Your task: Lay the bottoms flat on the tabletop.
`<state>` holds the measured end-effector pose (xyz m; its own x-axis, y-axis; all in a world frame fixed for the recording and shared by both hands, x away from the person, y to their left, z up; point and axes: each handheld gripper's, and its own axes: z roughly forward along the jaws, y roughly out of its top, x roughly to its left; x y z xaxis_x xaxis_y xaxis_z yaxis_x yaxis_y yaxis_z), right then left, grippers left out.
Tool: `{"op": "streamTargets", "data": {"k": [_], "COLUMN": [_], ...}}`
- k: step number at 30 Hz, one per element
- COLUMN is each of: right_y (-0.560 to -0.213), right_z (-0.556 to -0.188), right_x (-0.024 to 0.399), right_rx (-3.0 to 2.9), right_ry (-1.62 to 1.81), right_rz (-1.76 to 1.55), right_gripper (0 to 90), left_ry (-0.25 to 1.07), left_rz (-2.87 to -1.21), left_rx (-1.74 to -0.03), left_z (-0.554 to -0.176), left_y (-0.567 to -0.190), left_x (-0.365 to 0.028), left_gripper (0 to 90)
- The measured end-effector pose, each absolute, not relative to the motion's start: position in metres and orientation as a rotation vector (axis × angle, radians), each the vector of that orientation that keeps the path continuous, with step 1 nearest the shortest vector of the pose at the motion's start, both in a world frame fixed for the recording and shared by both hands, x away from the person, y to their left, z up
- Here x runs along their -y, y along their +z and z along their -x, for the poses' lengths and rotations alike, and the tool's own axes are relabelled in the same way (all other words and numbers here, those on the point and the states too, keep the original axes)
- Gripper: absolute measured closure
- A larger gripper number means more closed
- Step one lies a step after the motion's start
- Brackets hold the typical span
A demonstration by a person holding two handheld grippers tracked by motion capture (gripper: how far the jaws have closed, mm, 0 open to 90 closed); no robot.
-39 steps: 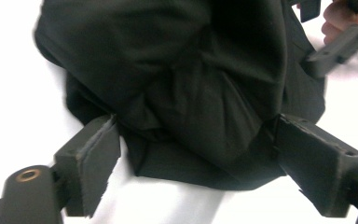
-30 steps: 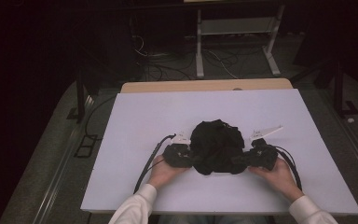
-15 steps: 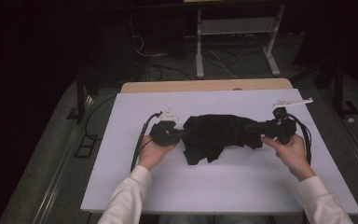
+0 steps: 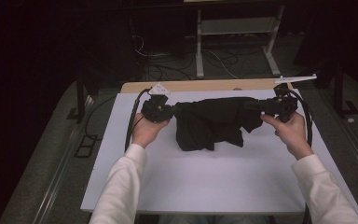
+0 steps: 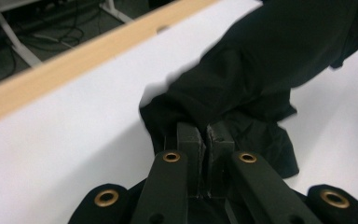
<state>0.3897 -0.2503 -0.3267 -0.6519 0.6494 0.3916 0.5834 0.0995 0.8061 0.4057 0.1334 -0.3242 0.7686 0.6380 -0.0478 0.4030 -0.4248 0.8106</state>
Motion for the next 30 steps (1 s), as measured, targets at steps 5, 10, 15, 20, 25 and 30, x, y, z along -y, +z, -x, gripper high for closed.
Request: {"op": "streamTargets", "data": {"k": [5,10,15,20,25,30], "right_y": [-0.311,-0.286,-0.26,-0.244,-0.243,-0.251], "right_z": [-0.405,-0.416,-0.419,-0.414,-0.399,-0.378], "right_x": [0.247,0.245,0.239,0.235,0.234,0.234], "right_rx": [-2.256,-2.209,-2.187,-2.194,-2.214,-2.262], "right_ry": [1.627,1.67,1.681,1.697,1.711,1.712], "right_rz": [-1.281,-1.253,-1.197,-1.141,-1.094,-1.066], "right_gripper": [83.1,83.2,83.2,83.2,83.2,83.1], "left_ry": [0.384,0.415,0.406,0.378,0.33,0.21], "left_rz": [-2.073,-2.049,-2.012,-2.016,-2.045,-2.105], "left_rx": [-0.74,-0.715,-0.688,-0.645,-0.596,-0.495], "left_z": [-0.418,-0.426,-0.426,-0.415,-0.394,-0.37], "left_y": [-0.295,-0.271,-0.252,-0.238,-0.233,-0.237], "left_x": [-0.125,-0.121,-0.122,-0.128,-0.132,-0.132], "left_gripper": [86.7,86.7,86.6,86.6,86.5,86.5]}}
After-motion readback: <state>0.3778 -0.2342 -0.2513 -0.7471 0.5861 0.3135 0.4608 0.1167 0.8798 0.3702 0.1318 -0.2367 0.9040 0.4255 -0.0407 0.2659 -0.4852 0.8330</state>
